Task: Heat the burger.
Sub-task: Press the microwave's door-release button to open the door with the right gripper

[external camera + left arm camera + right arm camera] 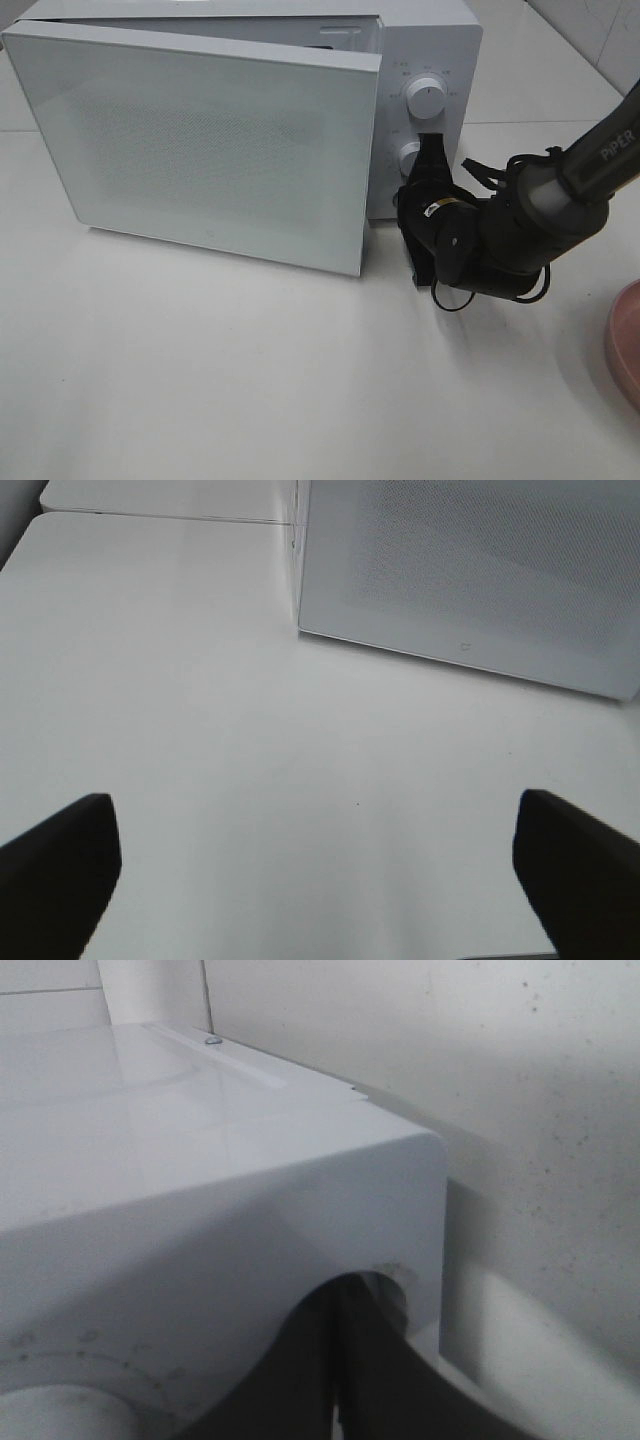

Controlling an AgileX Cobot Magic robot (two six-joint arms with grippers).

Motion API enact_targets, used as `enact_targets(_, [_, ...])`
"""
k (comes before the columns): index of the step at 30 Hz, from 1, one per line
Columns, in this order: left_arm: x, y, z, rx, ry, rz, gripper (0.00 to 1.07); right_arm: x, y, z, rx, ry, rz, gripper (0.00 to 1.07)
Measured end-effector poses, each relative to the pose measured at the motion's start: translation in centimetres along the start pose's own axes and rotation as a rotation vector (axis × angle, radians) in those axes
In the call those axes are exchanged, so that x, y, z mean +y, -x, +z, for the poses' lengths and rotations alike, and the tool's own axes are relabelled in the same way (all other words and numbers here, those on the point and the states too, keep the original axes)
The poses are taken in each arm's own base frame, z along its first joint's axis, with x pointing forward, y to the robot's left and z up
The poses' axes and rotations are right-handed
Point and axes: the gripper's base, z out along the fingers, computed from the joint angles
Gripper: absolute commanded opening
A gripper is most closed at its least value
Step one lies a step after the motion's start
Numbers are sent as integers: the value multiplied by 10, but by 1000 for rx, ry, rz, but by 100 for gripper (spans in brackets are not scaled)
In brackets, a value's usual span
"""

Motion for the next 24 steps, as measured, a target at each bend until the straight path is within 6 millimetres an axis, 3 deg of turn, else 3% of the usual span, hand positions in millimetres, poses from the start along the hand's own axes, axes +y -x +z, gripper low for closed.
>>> enact_targets(24, [0, 0, 0, 0, 0, 0, 100, 0, 0, 0, 0, 1, -11, 0])
